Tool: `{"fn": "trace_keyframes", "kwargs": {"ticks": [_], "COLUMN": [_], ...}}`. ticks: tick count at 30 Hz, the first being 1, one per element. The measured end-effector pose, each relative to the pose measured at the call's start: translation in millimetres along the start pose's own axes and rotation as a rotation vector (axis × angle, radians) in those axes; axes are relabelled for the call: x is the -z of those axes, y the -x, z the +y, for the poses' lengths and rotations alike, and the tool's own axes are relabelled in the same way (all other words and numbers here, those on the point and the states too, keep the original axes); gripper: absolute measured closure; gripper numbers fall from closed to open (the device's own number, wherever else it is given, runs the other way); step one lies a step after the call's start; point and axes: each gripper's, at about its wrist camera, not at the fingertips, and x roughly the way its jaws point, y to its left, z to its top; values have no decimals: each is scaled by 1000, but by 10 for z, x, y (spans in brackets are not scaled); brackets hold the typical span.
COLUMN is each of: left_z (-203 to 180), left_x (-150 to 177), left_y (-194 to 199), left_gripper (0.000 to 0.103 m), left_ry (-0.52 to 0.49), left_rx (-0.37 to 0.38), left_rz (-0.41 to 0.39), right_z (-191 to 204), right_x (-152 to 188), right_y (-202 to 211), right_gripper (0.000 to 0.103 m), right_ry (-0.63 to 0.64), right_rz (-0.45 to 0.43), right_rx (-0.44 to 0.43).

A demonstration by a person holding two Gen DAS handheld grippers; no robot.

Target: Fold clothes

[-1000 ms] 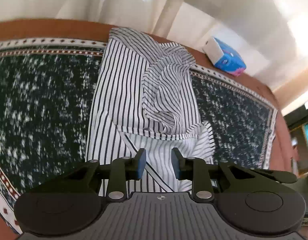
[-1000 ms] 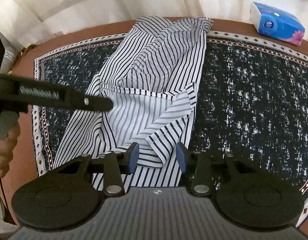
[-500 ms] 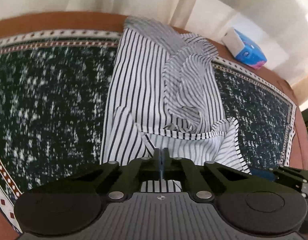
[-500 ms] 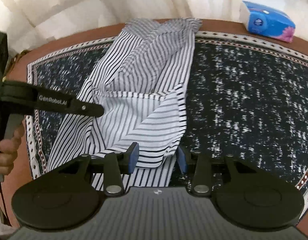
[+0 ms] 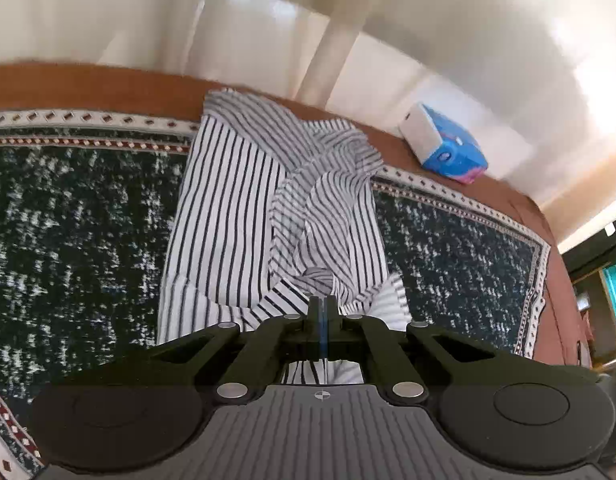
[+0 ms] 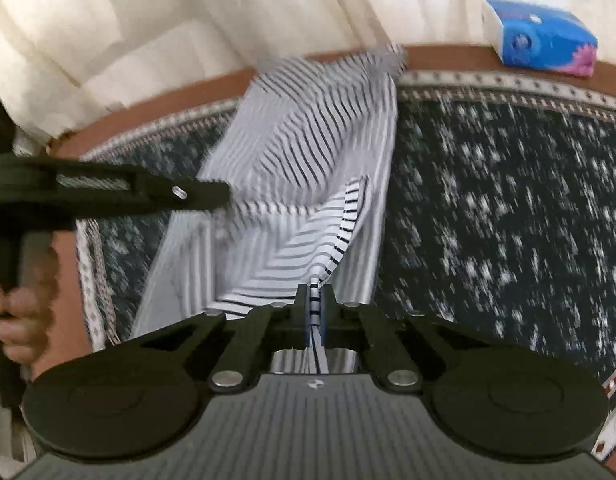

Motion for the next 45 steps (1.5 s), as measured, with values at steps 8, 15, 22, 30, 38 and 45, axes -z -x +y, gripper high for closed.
{"fn": "trace_keyframes", "kwargs": {"ticks": [8,15,22,30,38,45], "left_z": [84,352,640,547,543,624], "left_x": [52,60,593,932,887,839], "left_y": [-74,481,717,598,664,636], "left_gripper": [80,68,54,65,94,78], "left_ry": [39,93,76,11,-65,-70], "left_rx": [6,-28,-62,-49,-113,-131], "left_rz": [21,-111,16,103,95,111], "right_z": [104,97,-184,-141,-60,-47], "right_x": [-112,-69,243,496,585,665], "right_y": [-71,62,150,16,206,159], "right_gripper": [97,84,63,82,103,95], "right_ry": [25,32,18,72,77,89], "right_rz": [-11,-44,37,113,149,171], "right_rx": [-26,-18,33,78,49,57]}}
